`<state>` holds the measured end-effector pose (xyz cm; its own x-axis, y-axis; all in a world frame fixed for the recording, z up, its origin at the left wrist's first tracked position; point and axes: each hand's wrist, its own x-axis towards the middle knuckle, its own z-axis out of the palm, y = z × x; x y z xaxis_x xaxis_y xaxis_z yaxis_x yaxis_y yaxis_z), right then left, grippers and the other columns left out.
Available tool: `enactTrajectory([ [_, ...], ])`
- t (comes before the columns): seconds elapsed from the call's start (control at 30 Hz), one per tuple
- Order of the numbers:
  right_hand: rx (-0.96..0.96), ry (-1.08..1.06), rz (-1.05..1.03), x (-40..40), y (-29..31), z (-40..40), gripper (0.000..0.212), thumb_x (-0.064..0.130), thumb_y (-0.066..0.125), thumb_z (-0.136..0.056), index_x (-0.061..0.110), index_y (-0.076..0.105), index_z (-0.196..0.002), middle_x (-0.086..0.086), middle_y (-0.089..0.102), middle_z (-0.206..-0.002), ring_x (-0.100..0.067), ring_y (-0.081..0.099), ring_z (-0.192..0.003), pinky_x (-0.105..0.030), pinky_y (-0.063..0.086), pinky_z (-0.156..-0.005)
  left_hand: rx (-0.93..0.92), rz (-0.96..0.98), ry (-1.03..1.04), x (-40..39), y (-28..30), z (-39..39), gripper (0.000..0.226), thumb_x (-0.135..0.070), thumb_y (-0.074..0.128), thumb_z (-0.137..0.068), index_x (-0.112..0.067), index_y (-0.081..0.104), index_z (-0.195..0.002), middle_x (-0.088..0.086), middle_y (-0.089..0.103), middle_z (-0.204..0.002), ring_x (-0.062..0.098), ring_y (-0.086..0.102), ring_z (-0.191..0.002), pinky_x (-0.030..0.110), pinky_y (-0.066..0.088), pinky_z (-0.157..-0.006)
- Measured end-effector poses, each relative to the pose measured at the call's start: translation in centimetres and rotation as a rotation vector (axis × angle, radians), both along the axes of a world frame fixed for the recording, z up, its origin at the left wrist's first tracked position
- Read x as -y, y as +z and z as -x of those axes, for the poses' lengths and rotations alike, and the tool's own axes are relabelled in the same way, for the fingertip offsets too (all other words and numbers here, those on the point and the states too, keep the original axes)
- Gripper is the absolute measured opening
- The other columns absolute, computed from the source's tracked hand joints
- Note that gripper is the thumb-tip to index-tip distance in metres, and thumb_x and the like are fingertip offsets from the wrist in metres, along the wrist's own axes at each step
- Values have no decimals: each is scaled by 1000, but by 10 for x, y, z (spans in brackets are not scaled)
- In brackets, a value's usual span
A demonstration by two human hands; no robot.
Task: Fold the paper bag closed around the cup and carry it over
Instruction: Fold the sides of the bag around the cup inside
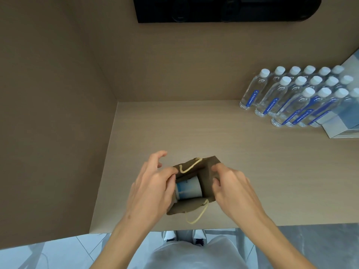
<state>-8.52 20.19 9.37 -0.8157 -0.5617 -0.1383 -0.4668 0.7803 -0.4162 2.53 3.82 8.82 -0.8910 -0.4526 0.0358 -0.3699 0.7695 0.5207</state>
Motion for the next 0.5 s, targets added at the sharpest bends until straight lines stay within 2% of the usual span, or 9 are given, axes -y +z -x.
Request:
enactTrajectory([
  [0.07,-19,8,-17,-1,-1,2,28,12,48,-86,18,57,-111,-8,67,-89,-34,62,-80,-40,54,-62,235,10,91,0,3,-3,37,-43,53,-87,-30,57,-121,-6,33,-146,25,52,-118,42,51,-83],
  [0.13,-74,51,-29,1,2,1,32,9,49,-84,19,57,-113,-5,61,-88,-33,59,-76,-40,51,-58,354,-40,149,-1,6,-3,54,-46,51,-85,-31,41,-136,-7,33,-145,31,56,-112,42,49,-88],
  [0.2,-63,43,47,1,6,2,16,13,51,-88,25,54,-99,0,47,-82,-26,50,-71,-39,41,-53,338,-119,175,-2,7,0,59,-34,48,-84,-29,34,-142,-6,41,-138,33,57,-106,43,49,-89],
  [0.27,-107,169,57,-4,7,9,12,14,53,-87,26,52,-86,2,44,-83,-22,43,-77,-33,35,-58,292,-173,173,-5,5,3,63,-23,46,-82,-26,32,-144,-5,44,-134,32,55,-110,41,47,-90],
  [0.33,-296,452,-63,-5,9,15,18,2,53,-82,14,64,-91,-4,51,-87,-26,46,-81,-35,37,-64,258,-215,165,-8,2,4,65,-17,46,-81,-26,31,-144,-6,42,-136,30,53,-111,36,43,-87],
  [0.37,-399,566,-107,-7,10,18,17,0,53,-83,7,66,-89,-7,53,-85,-29,49,-79,-38,38,-62,248,-242,163,-10,0,4,66,-14,46,-81,-25,31,-145,-8,38,-138,28,53,-111,32,41,-85],
  [0.43,-452,733,-190,-6,16,23,10,-1,60,-80,6,67,-79,-7,57,-75,-29,54,-73,-38,41,-58,228,-287,151,-11,-4,5,70,-11,47,-79,-24,30,-145,-12,29,-145,24,52,-113,25,36,-86],
  [0.5,-444,841,-345,0,23,27,13,0,70,-67,12,65,-66,-3,59,-63,-25,58,-64,-33,41,-55,206,-308,137,-13,-8,5,73,-7,47,-77,-24,30,-145,-16,23,-148,19,48,-118,20,31,-89],
])
